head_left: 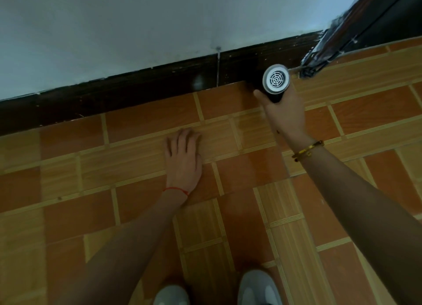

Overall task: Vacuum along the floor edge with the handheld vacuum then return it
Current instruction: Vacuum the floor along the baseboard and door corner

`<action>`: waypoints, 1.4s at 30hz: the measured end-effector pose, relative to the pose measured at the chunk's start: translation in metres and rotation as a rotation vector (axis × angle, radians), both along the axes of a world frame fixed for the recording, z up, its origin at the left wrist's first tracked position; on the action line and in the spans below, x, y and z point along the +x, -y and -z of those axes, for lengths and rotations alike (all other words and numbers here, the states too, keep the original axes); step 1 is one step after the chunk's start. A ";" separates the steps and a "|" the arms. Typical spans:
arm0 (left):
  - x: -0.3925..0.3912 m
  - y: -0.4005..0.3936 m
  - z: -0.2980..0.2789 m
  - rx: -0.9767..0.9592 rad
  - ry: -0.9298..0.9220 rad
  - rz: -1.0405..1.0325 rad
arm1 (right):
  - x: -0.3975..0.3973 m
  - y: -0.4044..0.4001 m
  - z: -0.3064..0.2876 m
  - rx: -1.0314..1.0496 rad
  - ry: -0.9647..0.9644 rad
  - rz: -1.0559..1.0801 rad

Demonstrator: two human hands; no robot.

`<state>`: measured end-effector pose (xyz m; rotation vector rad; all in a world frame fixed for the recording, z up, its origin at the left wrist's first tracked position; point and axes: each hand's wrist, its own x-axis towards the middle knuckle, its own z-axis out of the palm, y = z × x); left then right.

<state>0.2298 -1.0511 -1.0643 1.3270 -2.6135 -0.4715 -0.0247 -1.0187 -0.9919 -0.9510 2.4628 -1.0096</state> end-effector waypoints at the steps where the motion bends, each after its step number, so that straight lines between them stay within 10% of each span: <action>1: 0.008 0.003 0.001 -0.004 0.009 -0.031 | 0.002 0.000 0.000 -0.003 -0.009 0.000; 42: 0.050 0.012 0.013 -0.041 -0.044 -0.194 | 0.121 0.006 0.005 0.029 0.131 -0.443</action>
